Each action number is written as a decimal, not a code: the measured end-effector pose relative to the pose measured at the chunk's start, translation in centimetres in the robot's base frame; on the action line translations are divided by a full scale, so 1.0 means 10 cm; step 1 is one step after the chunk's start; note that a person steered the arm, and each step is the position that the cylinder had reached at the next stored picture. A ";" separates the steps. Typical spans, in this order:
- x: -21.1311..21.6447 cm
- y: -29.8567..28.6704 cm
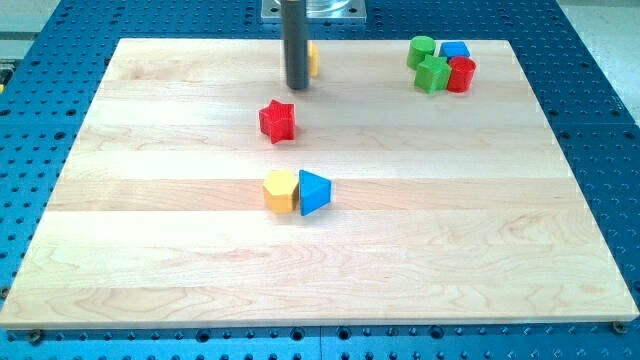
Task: Place the red star below the yellow heart
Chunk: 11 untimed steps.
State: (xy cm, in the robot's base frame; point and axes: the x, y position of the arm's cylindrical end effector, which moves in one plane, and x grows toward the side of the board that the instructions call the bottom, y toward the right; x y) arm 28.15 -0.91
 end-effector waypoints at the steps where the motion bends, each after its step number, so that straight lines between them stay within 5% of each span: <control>1: -0.29 0.04; 2: -0.05 0.10; 3: 1.13 0.11; 4: 1.55 0.09; 6: 1.03 -0.05; 8: 1.37 -0.64; 9: 0.92 -0.70; 10: 0.90 -0.41; 11: 1.38 -0.60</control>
